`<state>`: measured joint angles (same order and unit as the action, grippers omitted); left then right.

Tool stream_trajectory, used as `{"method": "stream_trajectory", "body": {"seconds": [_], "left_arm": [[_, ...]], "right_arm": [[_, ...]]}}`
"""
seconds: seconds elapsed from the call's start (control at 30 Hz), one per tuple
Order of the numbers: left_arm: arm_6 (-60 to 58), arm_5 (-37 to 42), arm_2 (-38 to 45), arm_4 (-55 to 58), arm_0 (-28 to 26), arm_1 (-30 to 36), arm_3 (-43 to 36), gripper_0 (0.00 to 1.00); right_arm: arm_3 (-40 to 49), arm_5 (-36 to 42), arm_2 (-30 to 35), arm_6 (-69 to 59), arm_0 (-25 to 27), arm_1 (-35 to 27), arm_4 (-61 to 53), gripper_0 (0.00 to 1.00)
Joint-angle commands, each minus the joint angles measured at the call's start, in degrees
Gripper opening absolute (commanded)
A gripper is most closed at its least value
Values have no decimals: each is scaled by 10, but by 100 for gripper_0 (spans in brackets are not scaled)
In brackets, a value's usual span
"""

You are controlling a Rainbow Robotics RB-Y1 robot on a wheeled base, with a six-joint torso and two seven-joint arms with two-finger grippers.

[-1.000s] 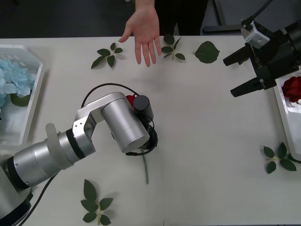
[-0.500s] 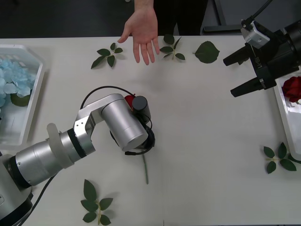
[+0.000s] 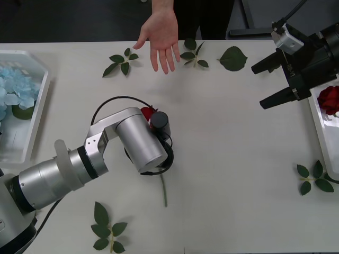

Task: Place the red flowers into the right box and the blue flowers into the left box. If a person shows an open palm, hand one flower to the person first, then continue sorting.

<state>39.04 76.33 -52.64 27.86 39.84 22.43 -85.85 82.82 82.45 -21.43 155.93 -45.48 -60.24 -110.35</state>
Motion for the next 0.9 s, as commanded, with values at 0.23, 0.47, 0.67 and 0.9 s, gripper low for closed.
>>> {"method": "stream_trajectory", "body": {"seconds": [0.23,0.47,0.67,0.9], "left_arm": [[-15,-8,-11,-14,26,-13,-4,0],[-14,-7,-11,-25,26,-11,-5,0],[-13,-7,-11,-54,21,16,-56,0],[-8,-28,38,-71,-39,93,-217,0]], "right_arm": [[3,-5,14,-9,0,-15,-7,100],[3,-5,14,-9,0,-15,-7,100],[3,-5,14,-9,0,-15,-7,100],[3,-5,14,-9,0,-15,-7,100]]}}
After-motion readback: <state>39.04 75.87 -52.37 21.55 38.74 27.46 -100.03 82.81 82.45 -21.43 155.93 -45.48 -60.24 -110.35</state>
